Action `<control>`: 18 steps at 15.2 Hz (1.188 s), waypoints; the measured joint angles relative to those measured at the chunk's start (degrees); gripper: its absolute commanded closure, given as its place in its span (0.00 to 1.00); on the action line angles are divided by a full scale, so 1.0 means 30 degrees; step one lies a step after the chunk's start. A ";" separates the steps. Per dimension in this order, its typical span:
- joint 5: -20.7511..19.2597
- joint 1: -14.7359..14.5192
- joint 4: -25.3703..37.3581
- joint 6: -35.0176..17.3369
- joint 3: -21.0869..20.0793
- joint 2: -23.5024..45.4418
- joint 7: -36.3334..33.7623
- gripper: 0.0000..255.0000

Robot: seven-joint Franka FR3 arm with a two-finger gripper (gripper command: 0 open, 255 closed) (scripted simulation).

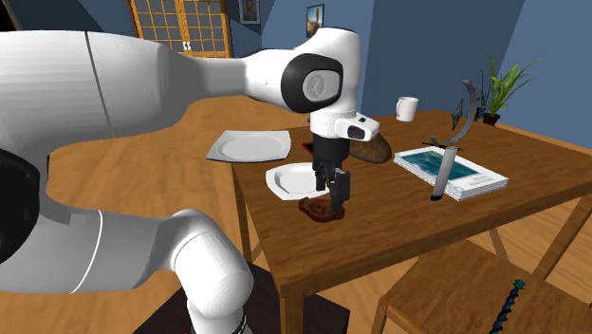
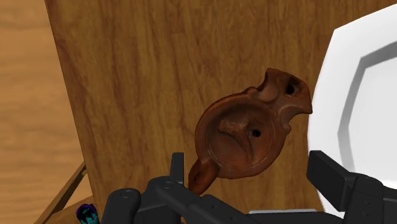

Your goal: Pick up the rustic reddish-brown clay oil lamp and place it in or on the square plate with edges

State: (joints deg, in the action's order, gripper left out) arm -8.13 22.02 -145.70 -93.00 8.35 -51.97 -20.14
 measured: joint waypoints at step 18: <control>-0.0134 0.0072 -0.0967 -0.0830 0.0126 -0.0153 -0.0022 1.00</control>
State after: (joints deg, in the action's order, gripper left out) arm -8.53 22.24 -148.60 -95.49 8.73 -52.43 -20.21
